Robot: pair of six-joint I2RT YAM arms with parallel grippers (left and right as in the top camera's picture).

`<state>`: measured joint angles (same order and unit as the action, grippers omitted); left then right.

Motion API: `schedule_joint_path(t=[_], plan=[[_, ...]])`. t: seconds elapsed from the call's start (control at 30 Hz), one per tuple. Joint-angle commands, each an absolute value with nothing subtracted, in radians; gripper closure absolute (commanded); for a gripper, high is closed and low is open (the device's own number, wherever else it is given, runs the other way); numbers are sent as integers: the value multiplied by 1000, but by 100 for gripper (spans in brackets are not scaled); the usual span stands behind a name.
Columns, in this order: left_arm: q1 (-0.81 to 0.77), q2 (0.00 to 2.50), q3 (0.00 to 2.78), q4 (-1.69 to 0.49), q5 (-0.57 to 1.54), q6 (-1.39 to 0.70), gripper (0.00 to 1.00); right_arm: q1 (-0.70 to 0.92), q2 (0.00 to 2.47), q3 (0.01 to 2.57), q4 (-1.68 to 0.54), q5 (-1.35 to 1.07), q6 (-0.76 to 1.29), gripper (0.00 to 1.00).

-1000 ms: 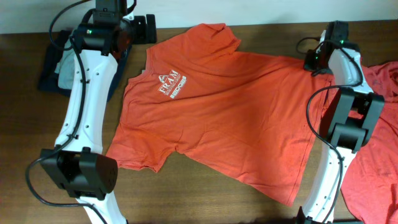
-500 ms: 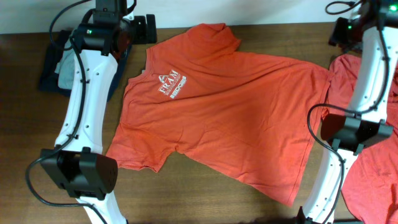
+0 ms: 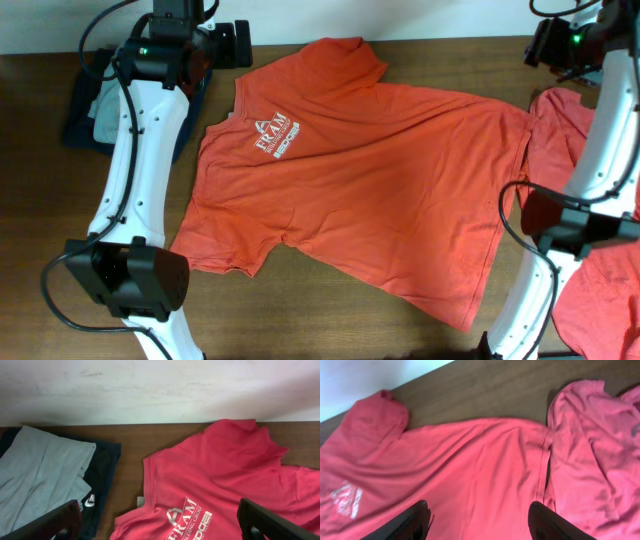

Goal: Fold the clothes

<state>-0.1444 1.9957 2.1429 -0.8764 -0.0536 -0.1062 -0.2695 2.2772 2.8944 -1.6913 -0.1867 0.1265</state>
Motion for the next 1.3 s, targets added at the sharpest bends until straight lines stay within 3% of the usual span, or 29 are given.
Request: schedule_joint_path(t=[0.0,0.4,0.7,0.97,1.27], plan=[[-142,2001,2140,-873,-57,-108,1,-269,2074,2741,-1699,-183,105,32],[-139,1996,2140,-1040,-60,-121,1,-269,1586,1851,-1679,-97,105,31],[-133,1967,2140,-1200,-60,-164,1,-269,1357,1350,-1434,-159,137,29],[-134,1929,2140,-1294,-44,-172,1,-269,1313,1127,-1362,-146,155,24],[-134,1932,2140,-1316,-45,-171,1,-269,1312,1095,-1324,-154,156,23]])
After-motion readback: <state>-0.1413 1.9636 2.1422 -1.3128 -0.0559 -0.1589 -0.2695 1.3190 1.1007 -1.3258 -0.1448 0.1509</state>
